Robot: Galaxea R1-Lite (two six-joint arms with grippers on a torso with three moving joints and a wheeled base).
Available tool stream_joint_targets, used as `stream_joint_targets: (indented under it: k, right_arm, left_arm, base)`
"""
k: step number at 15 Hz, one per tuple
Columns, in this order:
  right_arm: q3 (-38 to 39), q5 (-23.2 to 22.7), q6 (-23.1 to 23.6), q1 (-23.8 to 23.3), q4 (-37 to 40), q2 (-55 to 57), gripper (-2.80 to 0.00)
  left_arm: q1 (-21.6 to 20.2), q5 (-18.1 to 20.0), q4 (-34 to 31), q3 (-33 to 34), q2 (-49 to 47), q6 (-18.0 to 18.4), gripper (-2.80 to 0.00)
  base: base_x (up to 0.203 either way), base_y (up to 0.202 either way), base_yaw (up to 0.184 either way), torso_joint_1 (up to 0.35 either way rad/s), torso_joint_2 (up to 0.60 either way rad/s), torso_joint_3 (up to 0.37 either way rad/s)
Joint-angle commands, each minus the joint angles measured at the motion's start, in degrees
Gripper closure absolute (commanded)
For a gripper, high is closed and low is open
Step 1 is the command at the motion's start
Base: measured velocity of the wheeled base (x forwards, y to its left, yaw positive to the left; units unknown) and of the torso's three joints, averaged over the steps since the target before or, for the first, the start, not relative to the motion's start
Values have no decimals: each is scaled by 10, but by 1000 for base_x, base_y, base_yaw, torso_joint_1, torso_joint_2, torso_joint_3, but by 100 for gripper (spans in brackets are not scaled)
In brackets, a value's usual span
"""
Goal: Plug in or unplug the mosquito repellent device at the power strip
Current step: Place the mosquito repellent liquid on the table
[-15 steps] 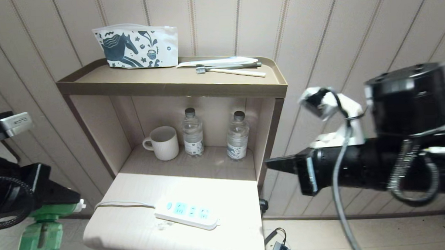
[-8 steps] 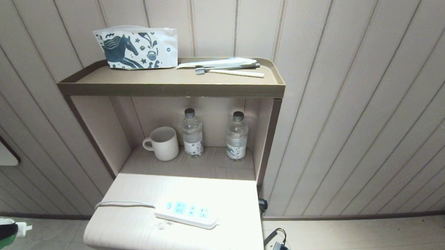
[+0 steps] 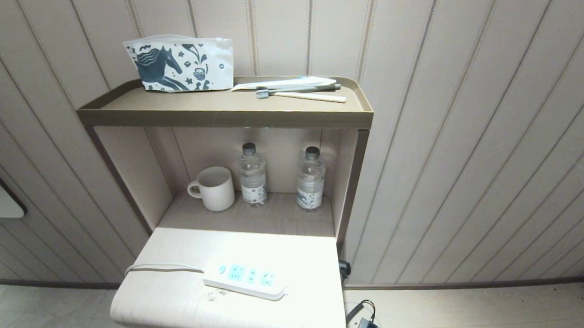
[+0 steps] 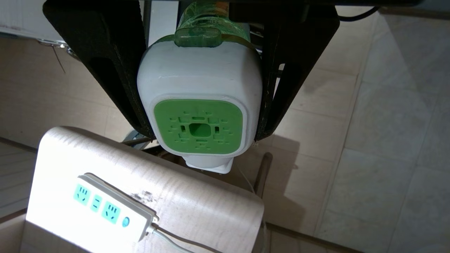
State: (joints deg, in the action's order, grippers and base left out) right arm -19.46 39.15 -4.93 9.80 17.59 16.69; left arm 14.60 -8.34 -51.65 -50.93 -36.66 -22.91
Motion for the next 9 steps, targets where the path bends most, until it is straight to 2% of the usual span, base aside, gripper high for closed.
stream_joint_targets:
  k: [1,3,6,7,8,9]
  right_arm:
    - [38,14,10,-50,-55,-9,0]
    - [41,10,17,-53,-61,-8,0]
    - [81,-16,89,-128,-143,-4,0]
    - [120,-41,96,-159,-182,-4,0]
    - [155,-99,100,-179,-221,-4,0]
    - [172,-180,103,-187,-253,-5,0]
  left_arm:
    - [0,0,-1,9,24,-1,0]
    - [0,1,3,12,23,0,0]
    - [1,6,35,44,21,4,0]
    - [1,6,60,71,20,5,0]
    - [1,7,94,96,18,8,0]
    - [1,7,106,101,17,15,0]
  base:
    - [0,0,0,0,0,0]
    - [0,0,0,0,0,0]
    - [0,0,0,0,0,0]
    - [0,0,0,0,0,0]
    - [0,0,0,0,0,0]
    - [0,0,0,0,0,0]
